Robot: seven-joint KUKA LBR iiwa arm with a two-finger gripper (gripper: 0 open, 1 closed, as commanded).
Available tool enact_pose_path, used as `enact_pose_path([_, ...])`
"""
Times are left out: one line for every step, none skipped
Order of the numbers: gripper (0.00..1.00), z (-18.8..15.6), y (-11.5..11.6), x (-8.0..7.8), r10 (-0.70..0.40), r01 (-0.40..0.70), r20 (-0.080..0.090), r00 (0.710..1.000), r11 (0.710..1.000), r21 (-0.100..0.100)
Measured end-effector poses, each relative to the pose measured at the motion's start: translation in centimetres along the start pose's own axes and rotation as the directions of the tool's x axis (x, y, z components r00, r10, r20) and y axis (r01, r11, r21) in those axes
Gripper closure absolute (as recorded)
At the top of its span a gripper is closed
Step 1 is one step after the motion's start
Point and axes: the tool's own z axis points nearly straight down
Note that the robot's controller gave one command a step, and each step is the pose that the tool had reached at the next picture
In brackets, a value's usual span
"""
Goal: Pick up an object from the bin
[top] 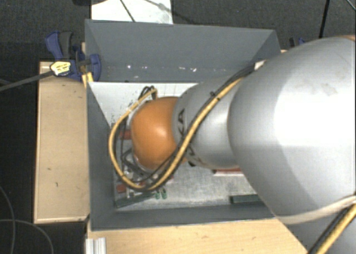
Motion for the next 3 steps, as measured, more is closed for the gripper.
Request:
enact_pose_path([1.0,0.0,0.0,0.0,0.0,0.0,0.0,1.0,1.0,0.0])
enact_pose_path([1.0,-0.2,0.0,0.1,0.001,-0.001,-0.006,1.0,1.0,0.001])
enact_pose_path([1.0,-1.2,-0.1,0.3,0.001,-0.001,-0.016,1.0,1.0,0.004])
